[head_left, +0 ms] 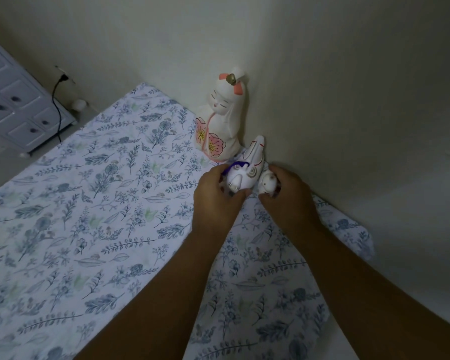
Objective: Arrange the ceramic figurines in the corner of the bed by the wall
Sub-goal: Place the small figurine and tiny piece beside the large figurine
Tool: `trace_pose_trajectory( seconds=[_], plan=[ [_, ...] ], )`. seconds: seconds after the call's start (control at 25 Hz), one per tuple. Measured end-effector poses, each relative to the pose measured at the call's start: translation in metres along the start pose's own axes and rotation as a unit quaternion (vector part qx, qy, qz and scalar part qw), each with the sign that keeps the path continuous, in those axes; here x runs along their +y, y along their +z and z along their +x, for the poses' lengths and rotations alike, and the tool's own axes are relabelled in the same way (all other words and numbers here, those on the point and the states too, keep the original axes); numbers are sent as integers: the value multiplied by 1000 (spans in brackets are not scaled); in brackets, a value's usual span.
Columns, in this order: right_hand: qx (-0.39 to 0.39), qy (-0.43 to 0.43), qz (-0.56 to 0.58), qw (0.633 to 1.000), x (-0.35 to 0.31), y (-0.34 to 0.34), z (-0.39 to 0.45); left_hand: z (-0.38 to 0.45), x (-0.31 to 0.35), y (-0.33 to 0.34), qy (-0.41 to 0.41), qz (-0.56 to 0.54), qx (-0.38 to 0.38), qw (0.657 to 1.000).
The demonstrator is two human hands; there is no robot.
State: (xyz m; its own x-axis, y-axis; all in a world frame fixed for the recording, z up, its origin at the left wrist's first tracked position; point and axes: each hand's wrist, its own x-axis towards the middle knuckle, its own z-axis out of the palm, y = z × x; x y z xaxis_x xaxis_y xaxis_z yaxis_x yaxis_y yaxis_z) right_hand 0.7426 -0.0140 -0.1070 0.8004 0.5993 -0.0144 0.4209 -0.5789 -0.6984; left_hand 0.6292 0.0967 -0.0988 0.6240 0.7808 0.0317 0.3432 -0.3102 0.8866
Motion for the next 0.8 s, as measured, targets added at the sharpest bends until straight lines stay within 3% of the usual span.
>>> trace_pose_trajectory(
  seconds=[0.64, 0.72, 0.8],
  plan=[
    [29, 28, 33, 999, 10, 4, -6, 1, 12, -8, -2, -28, -33, 999],
    [30, 30, 32, 999, 9, 4, -7, 3, 16, -8, -2, -3, -25, 1000],
    [29, 31, 34, 999, 9, 3, -8, 11, 15, -18, -18, 31, -66, 997]
  ],
)
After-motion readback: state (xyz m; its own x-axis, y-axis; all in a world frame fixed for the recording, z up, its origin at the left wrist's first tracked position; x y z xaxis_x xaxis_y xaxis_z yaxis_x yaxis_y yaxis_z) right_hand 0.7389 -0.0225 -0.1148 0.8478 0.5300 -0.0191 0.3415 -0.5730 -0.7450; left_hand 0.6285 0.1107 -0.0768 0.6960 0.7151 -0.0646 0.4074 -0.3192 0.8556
